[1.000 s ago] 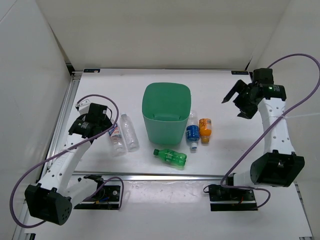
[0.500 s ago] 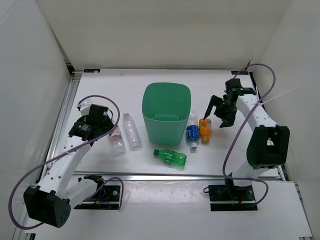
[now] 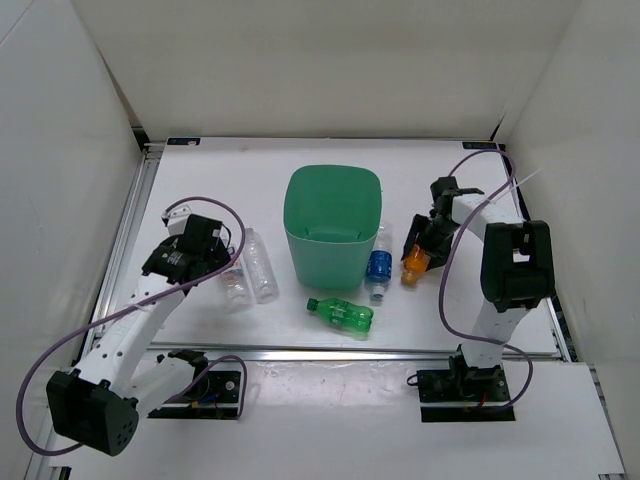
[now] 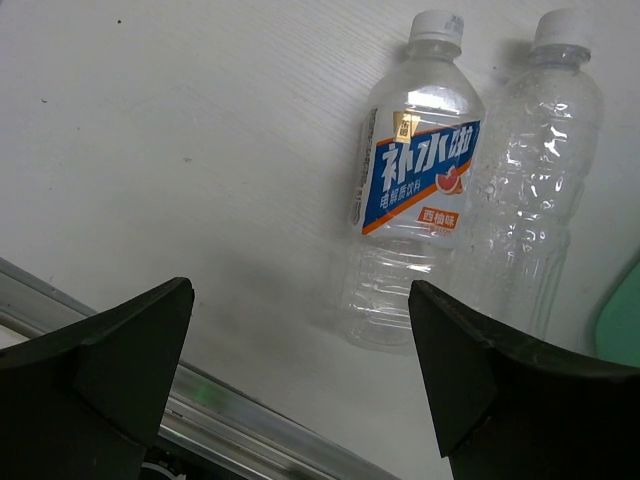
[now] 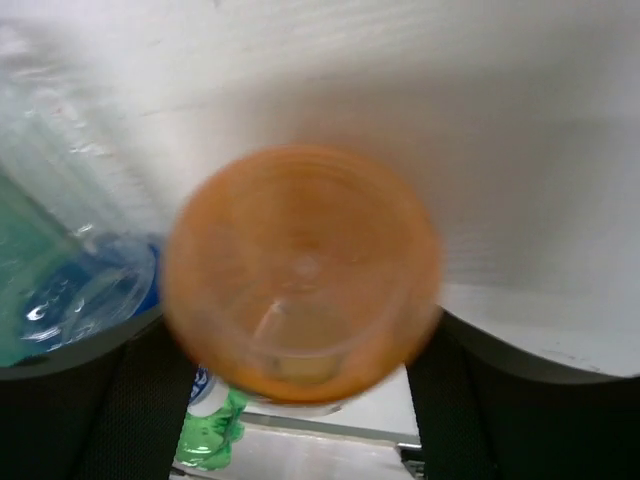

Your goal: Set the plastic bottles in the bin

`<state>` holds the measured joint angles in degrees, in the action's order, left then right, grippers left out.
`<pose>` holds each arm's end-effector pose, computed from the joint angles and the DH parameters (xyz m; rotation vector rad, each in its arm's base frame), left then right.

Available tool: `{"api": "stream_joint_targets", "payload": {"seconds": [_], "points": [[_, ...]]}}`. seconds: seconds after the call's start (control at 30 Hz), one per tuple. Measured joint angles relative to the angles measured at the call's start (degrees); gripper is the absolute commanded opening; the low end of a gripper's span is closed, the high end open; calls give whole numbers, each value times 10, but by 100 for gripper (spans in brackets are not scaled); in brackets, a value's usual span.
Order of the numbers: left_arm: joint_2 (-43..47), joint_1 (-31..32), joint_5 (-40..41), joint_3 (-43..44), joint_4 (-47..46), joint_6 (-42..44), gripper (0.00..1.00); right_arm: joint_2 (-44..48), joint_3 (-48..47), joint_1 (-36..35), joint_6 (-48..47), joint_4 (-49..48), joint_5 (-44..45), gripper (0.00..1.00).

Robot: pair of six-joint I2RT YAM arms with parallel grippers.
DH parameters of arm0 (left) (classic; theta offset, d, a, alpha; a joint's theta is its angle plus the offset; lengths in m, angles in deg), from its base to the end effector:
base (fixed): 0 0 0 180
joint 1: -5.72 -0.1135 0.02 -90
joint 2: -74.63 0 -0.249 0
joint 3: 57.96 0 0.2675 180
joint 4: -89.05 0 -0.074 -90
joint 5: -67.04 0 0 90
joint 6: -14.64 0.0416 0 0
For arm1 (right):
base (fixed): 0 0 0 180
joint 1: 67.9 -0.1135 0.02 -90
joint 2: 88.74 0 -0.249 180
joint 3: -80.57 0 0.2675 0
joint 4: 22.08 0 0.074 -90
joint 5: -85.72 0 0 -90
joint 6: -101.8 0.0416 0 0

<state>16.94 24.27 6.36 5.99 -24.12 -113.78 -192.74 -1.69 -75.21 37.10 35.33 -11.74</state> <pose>0.2027 -0.0465 0.2571 -0.5871 2.3785 0.2558 0.3469 0.0499 0.1428 0.4484 2.9510 0.2663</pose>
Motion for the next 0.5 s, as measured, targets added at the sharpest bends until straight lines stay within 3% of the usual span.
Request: {"api": "stream_joint_targets", "payload": {"seconds": [0.13,0.37,0.5], "points": [[-3,8,3,0,12,0,100,-12,-3,20,6,-6,-11,40],[-12,10,15,0,21,-3,100,-7,-48,43,14,38,29,23],[-25,10,26,0,33,-19,100,15,-209,54,26,100,23,13]]}}
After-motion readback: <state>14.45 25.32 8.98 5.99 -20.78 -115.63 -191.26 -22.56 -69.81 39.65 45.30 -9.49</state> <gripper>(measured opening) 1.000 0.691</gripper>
